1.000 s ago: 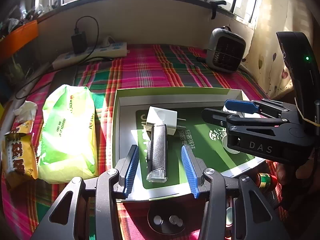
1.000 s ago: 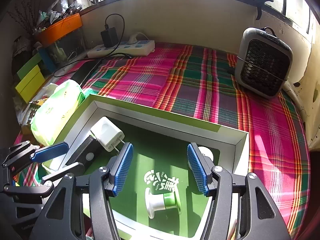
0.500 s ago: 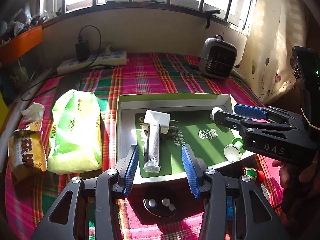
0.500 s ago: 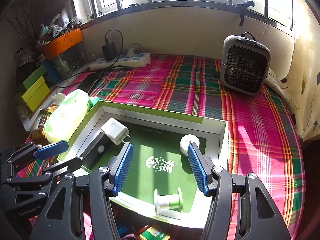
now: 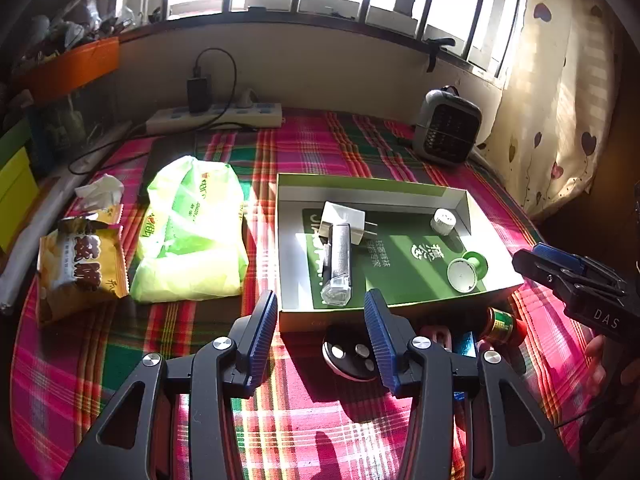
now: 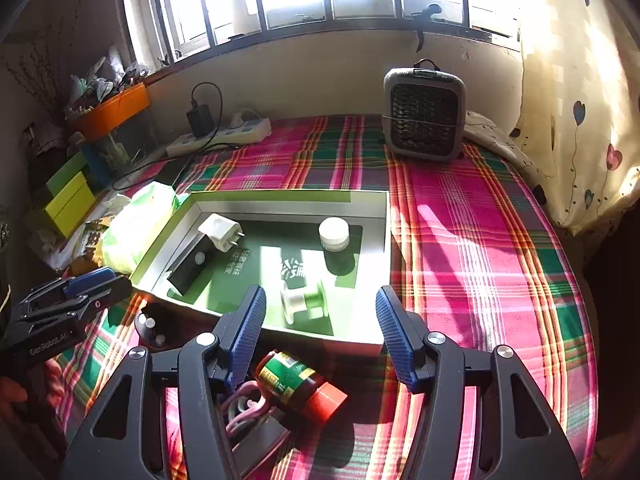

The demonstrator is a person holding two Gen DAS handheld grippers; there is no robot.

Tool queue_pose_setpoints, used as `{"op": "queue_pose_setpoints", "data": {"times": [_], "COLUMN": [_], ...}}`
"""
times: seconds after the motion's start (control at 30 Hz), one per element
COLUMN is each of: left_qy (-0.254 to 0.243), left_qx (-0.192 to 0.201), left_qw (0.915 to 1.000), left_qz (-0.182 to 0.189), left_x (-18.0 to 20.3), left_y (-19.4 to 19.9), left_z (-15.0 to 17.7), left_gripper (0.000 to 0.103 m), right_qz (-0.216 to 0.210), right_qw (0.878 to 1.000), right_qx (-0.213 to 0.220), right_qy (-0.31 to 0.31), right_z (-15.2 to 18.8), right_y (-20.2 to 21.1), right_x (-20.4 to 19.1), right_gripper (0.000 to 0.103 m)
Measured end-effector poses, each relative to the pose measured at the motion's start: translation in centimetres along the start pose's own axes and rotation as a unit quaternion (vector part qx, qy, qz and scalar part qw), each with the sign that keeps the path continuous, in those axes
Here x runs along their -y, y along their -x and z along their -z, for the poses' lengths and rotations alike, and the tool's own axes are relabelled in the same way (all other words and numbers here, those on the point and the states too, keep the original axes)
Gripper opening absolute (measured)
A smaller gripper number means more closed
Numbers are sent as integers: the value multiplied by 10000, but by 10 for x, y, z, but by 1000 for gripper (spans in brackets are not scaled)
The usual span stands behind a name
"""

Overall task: Organize rigid objects
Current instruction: 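Withdraw both open tools from the box back toward the remaining objects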

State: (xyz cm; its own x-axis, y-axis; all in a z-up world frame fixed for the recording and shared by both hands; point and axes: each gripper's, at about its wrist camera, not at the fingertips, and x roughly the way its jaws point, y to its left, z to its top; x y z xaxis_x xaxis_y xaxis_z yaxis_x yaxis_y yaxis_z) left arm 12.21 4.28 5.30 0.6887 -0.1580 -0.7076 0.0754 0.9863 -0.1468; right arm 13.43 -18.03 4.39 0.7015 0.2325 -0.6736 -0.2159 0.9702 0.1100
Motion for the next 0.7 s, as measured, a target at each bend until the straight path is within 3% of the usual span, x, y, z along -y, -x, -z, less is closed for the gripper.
{"op": "queue_pose_setpoints", "data": {"times": [0.17, 0.37, 0.7], "left_qy": [128, 135, 76], "left_qx": [-17, -49, -150], "left_qw": [9999, 9996, 9993], "left_qz": [70, 225, 345], "left_x": [-9, -14, -26], "left_y": [6, 11, 21], "left_z": [13, 26, 45], "left_gripper": [44, 45, 45], "right_qz": [342, 405, 562], "right_qw": [9993, 9983, 9953], "right_qx": [-113, -401, -714], "right_qy": [-131, -101, -323], "right_z": [30, 62, 83], "right_y": [16, 18, 5], "right_x": [2, -18, -38], "right_gripper": [58, 58, 58]}}
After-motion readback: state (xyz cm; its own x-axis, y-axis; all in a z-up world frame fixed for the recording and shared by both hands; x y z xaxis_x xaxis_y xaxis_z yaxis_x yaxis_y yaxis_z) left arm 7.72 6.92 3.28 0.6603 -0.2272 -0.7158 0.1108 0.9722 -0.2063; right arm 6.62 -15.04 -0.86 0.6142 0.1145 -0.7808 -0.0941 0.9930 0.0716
